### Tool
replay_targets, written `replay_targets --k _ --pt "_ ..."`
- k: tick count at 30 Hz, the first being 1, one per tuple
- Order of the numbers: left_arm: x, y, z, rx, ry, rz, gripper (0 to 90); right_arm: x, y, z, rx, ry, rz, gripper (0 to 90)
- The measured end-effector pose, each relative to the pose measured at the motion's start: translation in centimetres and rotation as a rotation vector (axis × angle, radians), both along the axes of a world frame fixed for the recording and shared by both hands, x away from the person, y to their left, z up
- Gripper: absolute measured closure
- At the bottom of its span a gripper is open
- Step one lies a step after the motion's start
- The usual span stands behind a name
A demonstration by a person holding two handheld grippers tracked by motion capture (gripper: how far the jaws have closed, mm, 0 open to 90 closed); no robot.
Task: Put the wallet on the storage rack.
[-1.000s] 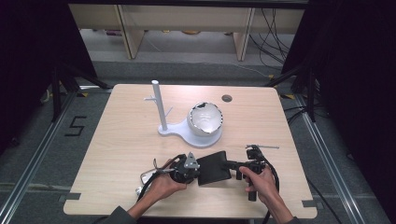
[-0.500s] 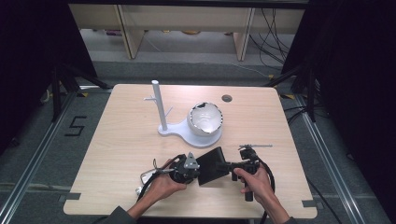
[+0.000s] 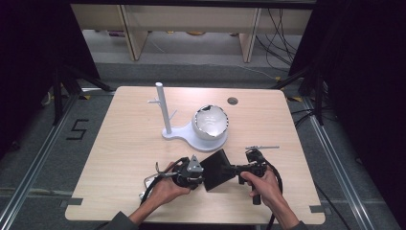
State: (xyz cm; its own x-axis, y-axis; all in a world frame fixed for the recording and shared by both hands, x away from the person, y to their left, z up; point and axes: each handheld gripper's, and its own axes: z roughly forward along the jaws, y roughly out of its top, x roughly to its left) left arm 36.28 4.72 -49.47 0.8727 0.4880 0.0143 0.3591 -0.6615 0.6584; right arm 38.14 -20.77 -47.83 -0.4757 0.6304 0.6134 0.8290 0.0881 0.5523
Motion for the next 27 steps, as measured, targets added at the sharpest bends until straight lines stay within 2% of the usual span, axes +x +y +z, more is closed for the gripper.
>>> replay_targets --k 4,6,7,8,9,10,12,13,14,15,16,17,18,19,20,21,23,25,26,27 --pt "-0.6 0.1 0.6 0.003 -0.003 -0.013 68.1 0.1 0.1 0.4 -0.014 -0.002 0.01 77.3" --pt "-0.8 0.4 1.0 -0.007 -0.004 -0.01 66.3 0.2 0.0 0.6 -0.008 -0.017 0.037 77.5" --pt "-1.1 0.7 1.4 -0.042 0.0 -0.001 64.9 0.3 0.1 0.9 -0.017 -0.014 0.026 77.6" --pt "-1.2 1.0 1.8 -0.029 -0.002 -0.003 63.9 0.4 0.2 1.0 -0.031 -0.019 0.023 77.7" --pt "-1.3 1.2 1.9 -0.045 0.001 0.002 62.4 0.5 0.1 1.3 -0.024 -0.027 0.029 77.7" --pt "-1.3 1.2 1.9 -0.045 0.001 0.002 61.0 0.5 0.0 1.4 -0.035 -0.035 0.038 77.7" --pt "-1.6 1.8 2.3 -0.054 -0.003 0.012 59.2 0.6 0.0 1.9 -0.027 -0.031 0.039 77.7" --pt "-1.8 2.5 2.7 -0.058 -0.007 0.025 58.6 0.8 0.0 2.0 -0.028 -0.047 0.041 77.7" --pt "-1.8 2.5 2.7 -0.058 -0.007 0.025 58.0 0.8 0.0 2.0 -0.028 -0.047 0.041 77.7" --pt "-1.8 2.8 2.8 -0.059 -0.011 0.026 57.4 0.8 -0.1 2.6 -0.03 -0.036 0.037 77.7" --pt "-2.0 3.2 2.9 -0.066 -0.009 0.034 56.9 1.0 -0.2 2.8 -0.031 -0.054 0.043 77.7" --pt "-2.1 3.5 3.0 -0.063 -0.013 0.039 56.5 0.8 0.0 3.2 -0.038 -0.014 0.02 77.7" --pt "-2.3 3.8 3.1 -0.071 -0.009 0.044 56.5 0.8 0.0 3.2 -0.038 -0.014 0.02 77.7" --pt "-2.5 4.4 3.2 -0.078 -0.008 0.052 55.7 1.1 -0.2 3.6 -0.032 -0.046 0.045 77.7" --pt "-2.5 4.4 3.2 -0.078 -0.008 0.052 55.4 1.1 -0.2 3.6 -0.032 -0.046 0.045 77.7" --pt "-2.8 4.9 3.2 -0.064 -0.008 0.057 54.7 1.3 -0.3 4.1 -0.048 -0.065 0.059 77.8" --pt "-3.1 5.3 3.2 -0.073 -0.002 0.062 53.1 1.5 -0.3 4.5 -0.061 -0.076 0.064 77.8" --pt "-3.2 5.7 3.3 -0.08 -0.001 0.075 52.0 1.4 -0.1 5.1 -0.05 -0.047 0.057 77.8" --pt "-3.2 5.7 3.3 -0.08 -0.001 0.075 51.3 1.6 -0.3 5.4 -0.059 -0.069 0.07 77.7" --pt "-3.5 6.1 3.3 -0.083 0.004 0.075 50.5 1.6 -0.2 5.7 -0.066 -0.057 0.06 77.8"
